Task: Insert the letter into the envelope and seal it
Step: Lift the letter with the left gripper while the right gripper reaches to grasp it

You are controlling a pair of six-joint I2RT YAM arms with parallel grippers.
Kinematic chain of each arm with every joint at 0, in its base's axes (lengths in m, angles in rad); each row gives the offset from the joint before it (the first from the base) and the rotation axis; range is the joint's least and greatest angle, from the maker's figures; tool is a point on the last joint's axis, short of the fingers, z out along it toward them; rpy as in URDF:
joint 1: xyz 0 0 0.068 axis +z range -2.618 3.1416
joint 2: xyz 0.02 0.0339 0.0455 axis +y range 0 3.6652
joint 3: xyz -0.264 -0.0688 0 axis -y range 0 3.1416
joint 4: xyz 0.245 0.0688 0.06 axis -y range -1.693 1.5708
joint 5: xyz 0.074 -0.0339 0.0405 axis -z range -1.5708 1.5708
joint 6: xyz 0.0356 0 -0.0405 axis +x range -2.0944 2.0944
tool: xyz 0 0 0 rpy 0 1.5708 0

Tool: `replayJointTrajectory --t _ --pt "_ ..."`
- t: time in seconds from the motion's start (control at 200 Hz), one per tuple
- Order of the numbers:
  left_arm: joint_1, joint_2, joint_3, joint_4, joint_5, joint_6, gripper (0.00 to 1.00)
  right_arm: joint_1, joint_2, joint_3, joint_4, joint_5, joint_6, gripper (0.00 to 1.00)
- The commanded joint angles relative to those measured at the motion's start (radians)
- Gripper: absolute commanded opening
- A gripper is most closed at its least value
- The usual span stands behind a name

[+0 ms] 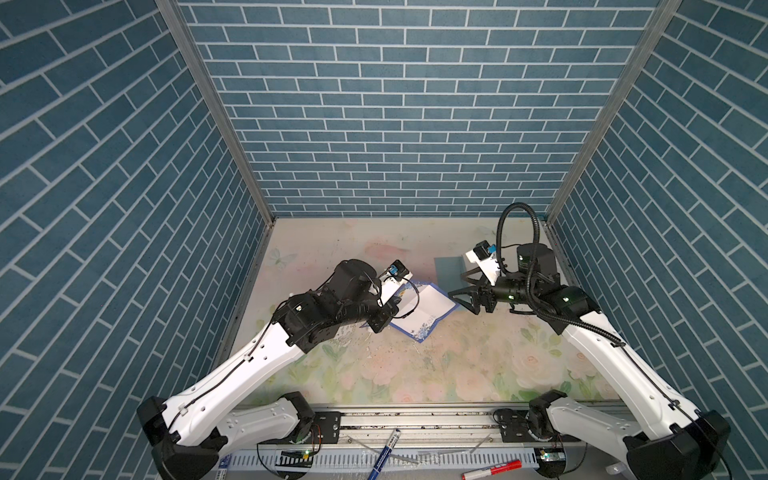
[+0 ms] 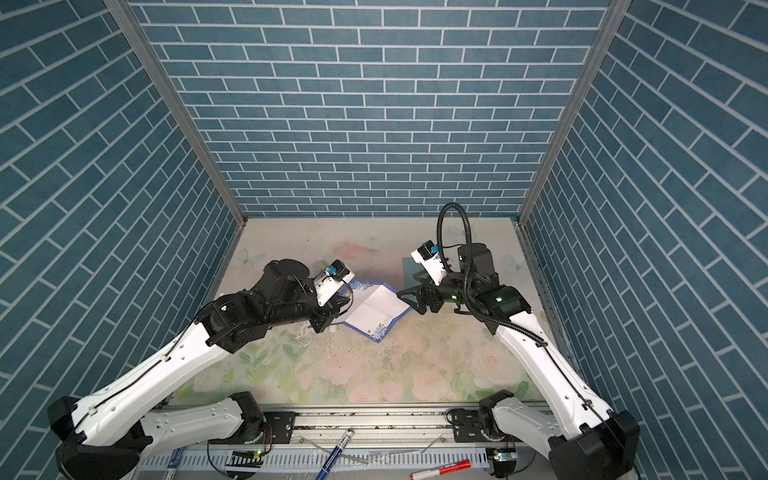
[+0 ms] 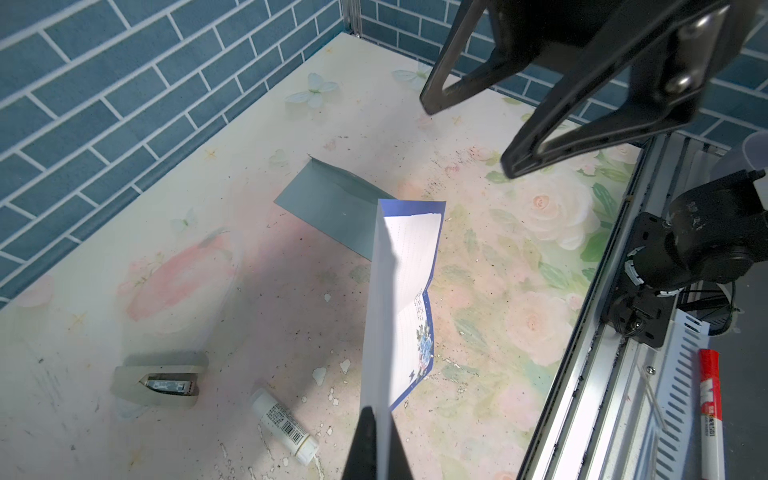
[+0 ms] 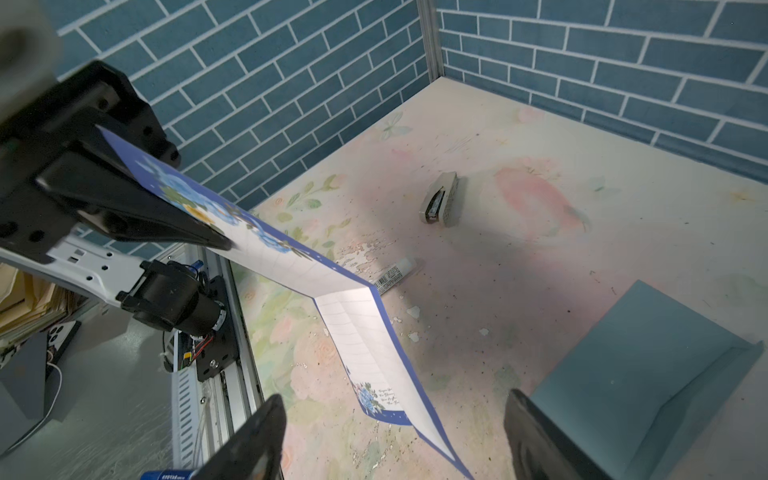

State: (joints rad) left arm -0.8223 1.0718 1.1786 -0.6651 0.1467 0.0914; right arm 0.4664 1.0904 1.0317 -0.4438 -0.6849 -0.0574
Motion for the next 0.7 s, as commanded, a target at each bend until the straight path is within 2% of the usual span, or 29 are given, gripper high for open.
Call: replayJointTrajectory --t 0.0,0.155,0.375,0.54,0.64,0.695 --pt "0.005 -0.010 -0.019 -0.006 0.011 0.033 0.00 0.024 0.033 0.038 -0.001 -0.011 -0.085 0.77" --pt "0.005 -0.009 -0.026 0.008 0.025 0.034 0.00 0.050 0.071 0.031 0.029 -0.012 -0.086 0.69" --pt "0.004 -0.006 -0.034 0.022 0.039 0.033 0.00 0.075 0.119 0.028 0.060 -0.034 -0.079 0.49" --pt "0.005 -0.008 -0.039 0.037 0.049 0.031 0.00 0.090 0.144 0.028 0.071 -0.043 -0.078 0.40" --pt "0.004 -0.009 -0.040 0.041 0.054 0.031 0.00 0.097 0.155 0.028 0.078 -0.047 -0.075 0.29" --pt "0.005 -0.008 -0.040 0.043 0.054 0.031 0.00 0.098 0.158 0.025 0.083 -0.049 -0.072 0.19"
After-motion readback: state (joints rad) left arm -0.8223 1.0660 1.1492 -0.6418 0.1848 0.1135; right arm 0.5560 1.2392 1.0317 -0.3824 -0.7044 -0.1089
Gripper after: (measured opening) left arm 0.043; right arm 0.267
